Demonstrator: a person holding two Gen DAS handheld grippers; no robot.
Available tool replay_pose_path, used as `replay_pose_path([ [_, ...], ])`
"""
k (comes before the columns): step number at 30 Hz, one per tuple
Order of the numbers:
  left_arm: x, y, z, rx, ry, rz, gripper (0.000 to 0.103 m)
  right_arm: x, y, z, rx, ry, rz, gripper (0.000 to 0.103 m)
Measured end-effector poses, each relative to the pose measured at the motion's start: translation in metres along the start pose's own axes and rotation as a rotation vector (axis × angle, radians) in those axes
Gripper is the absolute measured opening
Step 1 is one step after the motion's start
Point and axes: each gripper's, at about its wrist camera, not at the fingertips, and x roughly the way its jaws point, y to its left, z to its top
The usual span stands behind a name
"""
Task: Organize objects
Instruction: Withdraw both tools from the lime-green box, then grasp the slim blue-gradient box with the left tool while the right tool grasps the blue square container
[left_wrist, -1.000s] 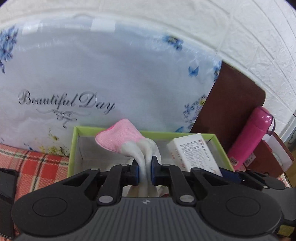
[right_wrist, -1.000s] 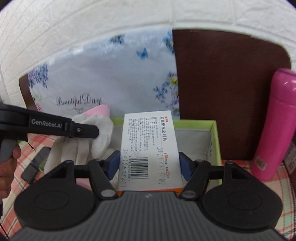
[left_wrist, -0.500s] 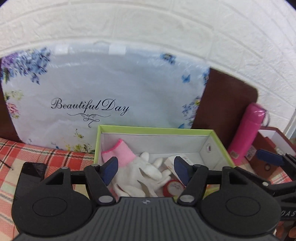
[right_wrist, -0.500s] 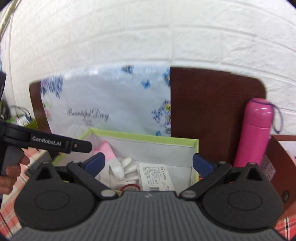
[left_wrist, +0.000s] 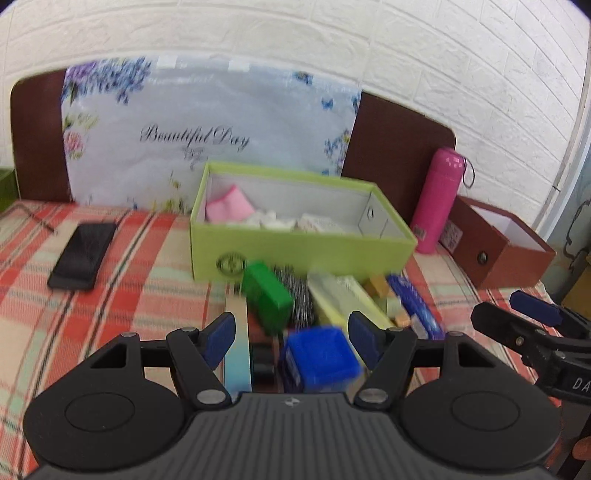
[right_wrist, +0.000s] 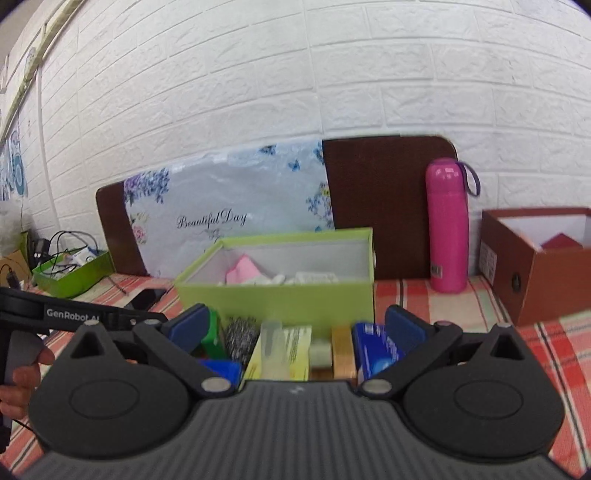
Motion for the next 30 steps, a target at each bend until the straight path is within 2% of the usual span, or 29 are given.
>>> replay_pose_path([
  [3,-0.001,0.002,-0.020,-0.008,0.021,0.028,0.071,-0.009,0.002,-0.023,0.037,0.027,-0.003,0.103],
  [9,0.000,0.014,-0.049,-0.037,0.068,0.076,0.071,-0.002,0.016,-0.059,0.026,0.115,-0.016,0.103],
  [13,-0.004,0.028,-0.056,-0.063,0.072,0.095,0.071,0.012,0.035,-0.063,-0.040,0.130,-0.028,0.100],
  [22,-0.003,0.051,-0.048,-0.116,0.072,0.111,0.070,0.065,0.070,-0.060,-0.092,0.181,0.027,0.091],
  [25,0.003,0.051,-0.044,-0.107,0.073,0.101,0.069,0.083,0.078,-0.062,-0.104,0.191,0.014,0.084],
  [27,0.008,0.049,-0.042,-0.102,0.078,0.080,0.069,0.092,0.079,-0.065,-0.108,0.207,0.005,0.073],
  [28,0.011,0.047,-0.041,-0.100,0.078,0.070,0.069,0.093,0.077,-0.066,-0.100,0.213,0.027,0.057],
  [30,0.018,0.044,-0.040,-0.087,0.083,0.049,0.069,0.087,0.077,-0.068,-0.096,0.218,0.042,0.054],
])
